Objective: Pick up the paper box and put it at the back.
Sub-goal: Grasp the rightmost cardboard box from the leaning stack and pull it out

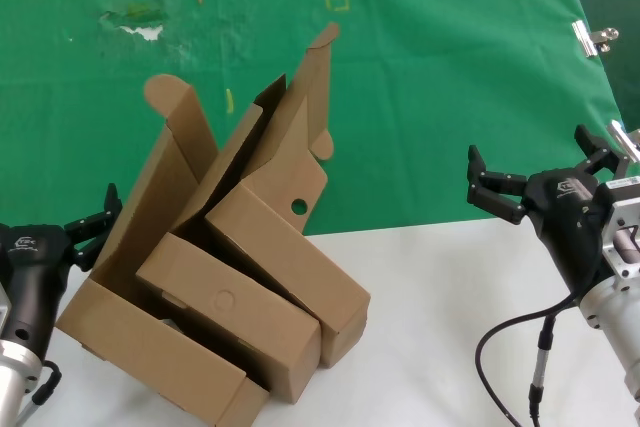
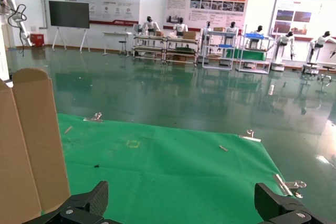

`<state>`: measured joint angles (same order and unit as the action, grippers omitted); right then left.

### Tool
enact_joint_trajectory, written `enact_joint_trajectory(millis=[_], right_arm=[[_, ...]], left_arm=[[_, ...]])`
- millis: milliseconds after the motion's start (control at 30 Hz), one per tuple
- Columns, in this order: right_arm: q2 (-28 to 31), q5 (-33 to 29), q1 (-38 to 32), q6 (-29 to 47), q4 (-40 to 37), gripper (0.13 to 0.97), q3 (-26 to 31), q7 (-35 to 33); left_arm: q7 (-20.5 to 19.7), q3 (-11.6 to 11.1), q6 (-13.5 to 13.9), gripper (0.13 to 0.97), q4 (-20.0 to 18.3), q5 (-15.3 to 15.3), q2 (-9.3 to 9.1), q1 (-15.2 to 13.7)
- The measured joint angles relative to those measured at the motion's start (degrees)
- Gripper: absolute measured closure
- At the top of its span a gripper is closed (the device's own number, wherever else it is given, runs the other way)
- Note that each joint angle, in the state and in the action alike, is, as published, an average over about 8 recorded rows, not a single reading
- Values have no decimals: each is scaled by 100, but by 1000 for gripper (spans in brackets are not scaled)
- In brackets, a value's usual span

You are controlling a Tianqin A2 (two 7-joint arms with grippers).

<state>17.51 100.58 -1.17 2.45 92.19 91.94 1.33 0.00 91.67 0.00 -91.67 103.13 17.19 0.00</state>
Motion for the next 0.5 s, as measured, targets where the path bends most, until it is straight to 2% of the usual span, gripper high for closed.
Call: enact_joint_trajectory(millis=[500], right_arm=[[0, 0, 0, 0, 0, 129, 0, 0]], left_arm=[[0, 0, 0, 132, 0, 0, 0, 0]])
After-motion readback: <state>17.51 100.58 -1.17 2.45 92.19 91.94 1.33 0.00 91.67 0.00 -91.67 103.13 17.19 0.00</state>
